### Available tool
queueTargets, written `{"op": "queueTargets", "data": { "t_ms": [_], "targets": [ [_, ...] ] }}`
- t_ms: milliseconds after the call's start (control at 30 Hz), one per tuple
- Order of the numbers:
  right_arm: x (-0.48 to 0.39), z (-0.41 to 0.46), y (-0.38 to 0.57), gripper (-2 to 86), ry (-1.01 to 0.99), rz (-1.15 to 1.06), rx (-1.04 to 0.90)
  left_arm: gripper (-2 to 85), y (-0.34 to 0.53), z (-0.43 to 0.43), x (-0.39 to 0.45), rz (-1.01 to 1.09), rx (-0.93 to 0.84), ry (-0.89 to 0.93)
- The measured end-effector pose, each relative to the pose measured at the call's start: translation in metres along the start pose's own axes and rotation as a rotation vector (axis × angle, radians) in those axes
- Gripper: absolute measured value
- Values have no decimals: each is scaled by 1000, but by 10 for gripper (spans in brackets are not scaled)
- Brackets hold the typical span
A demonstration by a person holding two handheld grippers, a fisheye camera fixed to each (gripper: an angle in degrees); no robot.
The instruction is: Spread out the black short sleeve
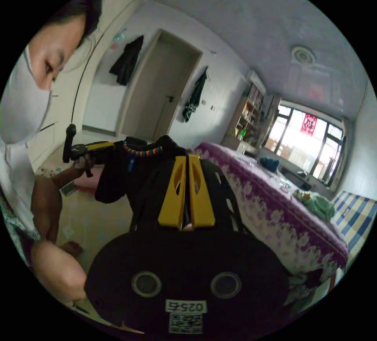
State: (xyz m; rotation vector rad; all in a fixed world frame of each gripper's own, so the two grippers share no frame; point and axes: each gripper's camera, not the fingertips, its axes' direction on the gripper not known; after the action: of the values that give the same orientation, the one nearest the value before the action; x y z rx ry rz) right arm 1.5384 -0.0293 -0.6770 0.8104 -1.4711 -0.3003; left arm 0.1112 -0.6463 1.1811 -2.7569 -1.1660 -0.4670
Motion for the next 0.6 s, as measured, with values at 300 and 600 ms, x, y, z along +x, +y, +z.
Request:
{"op": "queueTargets", "data": {
  "t_ms": [300,600],
  "targets": [
    [-16,-154,-103,-10,92,-58,202,-10,-144,-183,8,124,453,1],
    [70,-163,-133,-10,-50,-38,105,-11,-258,-204,14,317,368,32]
  ]
}}
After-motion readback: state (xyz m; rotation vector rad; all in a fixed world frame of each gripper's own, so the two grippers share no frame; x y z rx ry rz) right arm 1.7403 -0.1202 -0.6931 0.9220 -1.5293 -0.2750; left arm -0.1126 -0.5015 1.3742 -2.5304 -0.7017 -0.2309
